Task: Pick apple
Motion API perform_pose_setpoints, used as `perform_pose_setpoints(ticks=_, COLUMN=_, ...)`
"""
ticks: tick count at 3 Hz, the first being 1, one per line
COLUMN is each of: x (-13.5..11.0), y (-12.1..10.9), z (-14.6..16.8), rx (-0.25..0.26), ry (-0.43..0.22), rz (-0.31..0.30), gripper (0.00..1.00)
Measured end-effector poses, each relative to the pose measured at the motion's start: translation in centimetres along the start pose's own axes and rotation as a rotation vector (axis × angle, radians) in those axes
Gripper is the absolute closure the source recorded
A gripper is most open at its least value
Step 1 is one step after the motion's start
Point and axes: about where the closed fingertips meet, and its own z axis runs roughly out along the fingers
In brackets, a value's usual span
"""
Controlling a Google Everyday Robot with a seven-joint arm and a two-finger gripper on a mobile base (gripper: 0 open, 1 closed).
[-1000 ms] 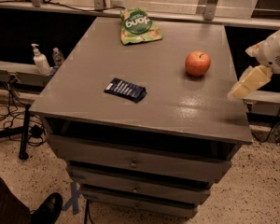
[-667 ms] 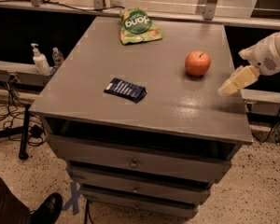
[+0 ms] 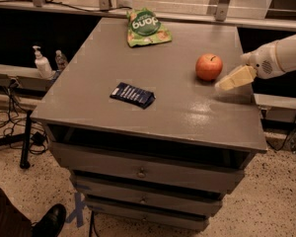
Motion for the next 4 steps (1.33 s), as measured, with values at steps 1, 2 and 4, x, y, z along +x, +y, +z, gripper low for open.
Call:
perform_pose_setpoints(ticks=1, x=-1.0, y=0.0, z=2.0, rx=-0.025, ry=-0.076, rz=0.052, gripper=0.0)
perform_pose_setpoints(ticks=2, x=-2.4, y=0.5, z=3.9, rx=-0.053, ry=-0.138, rz=0.085, gripper=0.0)
perform_pose_setpoints(ticks=4, x=-5.7, y=1.7, z=4.8, rx=-0.09, ry=-0.221, rz=0.092, gripper=0.18)
